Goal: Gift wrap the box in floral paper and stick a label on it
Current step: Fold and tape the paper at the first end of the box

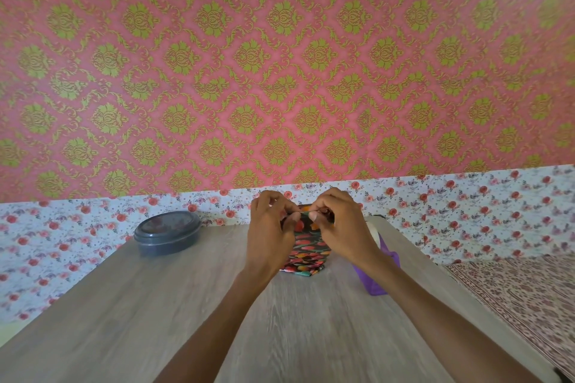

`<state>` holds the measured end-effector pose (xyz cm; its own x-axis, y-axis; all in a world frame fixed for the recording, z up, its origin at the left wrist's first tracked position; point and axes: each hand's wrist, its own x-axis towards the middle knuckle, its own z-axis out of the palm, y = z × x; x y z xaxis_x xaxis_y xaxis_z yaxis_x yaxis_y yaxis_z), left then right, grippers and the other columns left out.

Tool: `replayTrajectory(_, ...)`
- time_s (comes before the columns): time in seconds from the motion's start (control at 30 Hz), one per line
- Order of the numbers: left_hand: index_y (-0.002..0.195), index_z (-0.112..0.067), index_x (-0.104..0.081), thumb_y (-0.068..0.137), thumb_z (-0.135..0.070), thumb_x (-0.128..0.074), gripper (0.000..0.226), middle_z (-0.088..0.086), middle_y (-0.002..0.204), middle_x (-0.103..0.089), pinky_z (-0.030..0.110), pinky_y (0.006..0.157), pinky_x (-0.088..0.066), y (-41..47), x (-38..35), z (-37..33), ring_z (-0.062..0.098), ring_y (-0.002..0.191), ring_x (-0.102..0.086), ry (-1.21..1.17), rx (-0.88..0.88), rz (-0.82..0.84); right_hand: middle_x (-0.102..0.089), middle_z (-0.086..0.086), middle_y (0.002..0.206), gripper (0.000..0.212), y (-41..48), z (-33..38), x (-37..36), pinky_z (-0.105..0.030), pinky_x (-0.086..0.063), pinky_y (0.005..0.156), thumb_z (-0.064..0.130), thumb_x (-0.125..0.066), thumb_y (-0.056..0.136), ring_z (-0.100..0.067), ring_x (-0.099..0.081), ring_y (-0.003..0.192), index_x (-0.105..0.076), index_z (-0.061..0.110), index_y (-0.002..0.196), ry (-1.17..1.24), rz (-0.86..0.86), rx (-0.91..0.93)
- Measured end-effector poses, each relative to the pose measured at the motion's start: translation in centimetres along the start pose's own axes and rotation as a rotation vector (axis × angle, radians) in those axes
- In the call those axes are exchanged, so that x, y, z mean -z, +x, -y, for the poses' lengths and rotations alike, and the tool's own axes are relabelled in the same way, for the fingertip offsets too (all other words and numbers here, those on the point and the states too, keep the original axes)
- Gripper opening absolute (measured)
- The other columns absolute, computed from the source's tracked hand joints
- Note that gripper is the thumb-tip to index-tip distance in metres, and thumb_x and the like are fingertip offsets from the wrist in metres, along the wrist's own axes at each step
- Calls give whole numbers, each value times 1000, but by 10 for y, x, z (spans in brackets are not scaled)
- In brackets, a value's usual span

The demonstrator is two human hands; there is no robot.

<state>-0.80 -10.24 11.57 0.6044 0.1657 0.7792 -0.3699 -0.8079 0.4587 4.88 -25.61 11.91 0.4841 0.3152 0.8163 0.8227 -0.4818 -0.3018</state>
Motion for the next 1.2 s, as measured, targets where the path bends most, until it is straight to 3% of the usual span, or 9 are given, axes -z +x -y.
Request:
replayTrajectory(0.17, 77, -22, -67, 85, -19, -71, 9, -9, 95, -60, 28, 79, -38, 6, 2, 8, 13, 96, -51, -99, 38, 90, -56, 7, 103, 5, 2, -2, 1, -29, -31, 82, 17, -69, 85, -14, -43, 101, -69, 19, 80, -32, 85, -175)
replayTrajectory(0.27, 74, -26, -68, 86, -21, -71, 14, -9, 75, -70, 39, 73, -53, 9, 6, 12, 11, 75, -65, -213, 111, 214, -65, 7, 88, 19, 4, 2, 6, -26, -38, 76, 16, -68, 86, -7, -56, 83, -65, 24, 69, 108, 181, -266)
replayTrajectory(0.33, 76, -26, -70, 85, -23, -72, 10, -11, 79, -69, 35, 70, -53, 10, 6, 15, 7, 73, -63, -150, 109, 206, -69, 12, 77, 13, 4, 1, 8, -25, -46, 70, 17, -72, 84, -2, -62, 71, -72, 22, 72, 113, 176, -305)
replayTrajectory(0.47, 78, -27, -72, 83, -20, -75, 9, -18, 77, -68, 24, 65, -51, 5, 4, 14, -1, 71, -62, -153, 106, 154, -69, 17, 70, 7, 0, 1, 7, -27, -56, 70, 18, -78, 78, 0, -67, 68, -78, 24, 76, 107, 102, -340)
replayTrajectory(0.67, 78, -30, -71, 81, -13, -75, 18, -18, 84, -66, 23, 70, -53, 0, 1, 17, -5, 77, -62, -162, 97, 125, -69, 22, 71, 12, -7, -2, 1, -23, -53, 66, 22, -81, 75, 3, -65, 70, -77, 34, 74, 88, 43, -277)
replayTrajectory(0.83, 82, -29, -72, 80, -11, -74, 18, -19, 85, -65, 7, 67, -43, -4, -2, 21, -7, 79, -60, -125, 89, 122, -69, 21, 71, 19, -15, -5, -8, -23, -52, 65, 16, -81, 73, 0, -65, 70, -76, 34, 73, 142, -21, -236)
replayTrajectory(0.9, 92, -31, -71, 79, -9, -74, 26, -18, 86, -67, 4, 67, -43, -5, -2, 22, -7, 79, -61, -143, 106, 133, -71, 21, 77, 24, -17, -6, -10, -19, -52, 71, 15, -83, 71, 3, -66, 76, -76, 35, 81, 185, -31, -244)
replayTrajectory(1.03, 124, -39, -52, 73, -3, -77, 66, -11, 85, -71, 6, 64, -48, -8, 0, 23, -2, 75, -65, -268, 190, 194, -72, 20, 81, 41, -24, -9, -13, -15, -51, 77, 14, -86, 68, 6, -67, 83, -73, 39, 96, 221, 7, -281)
replayTrajectory(1.2, 121, -31, -60, 70, -1, -80, 62, -8, 85, -72, 6, 68, -48, -12, -6, 30, -2, 77, -65, -280, 214, 197, -73, 19, 82, 37, -28, -13, -19, -19, -54, 79, 6, -86, 66, 6, -68, 81, -77, 31, 91, 245, 12, -334)
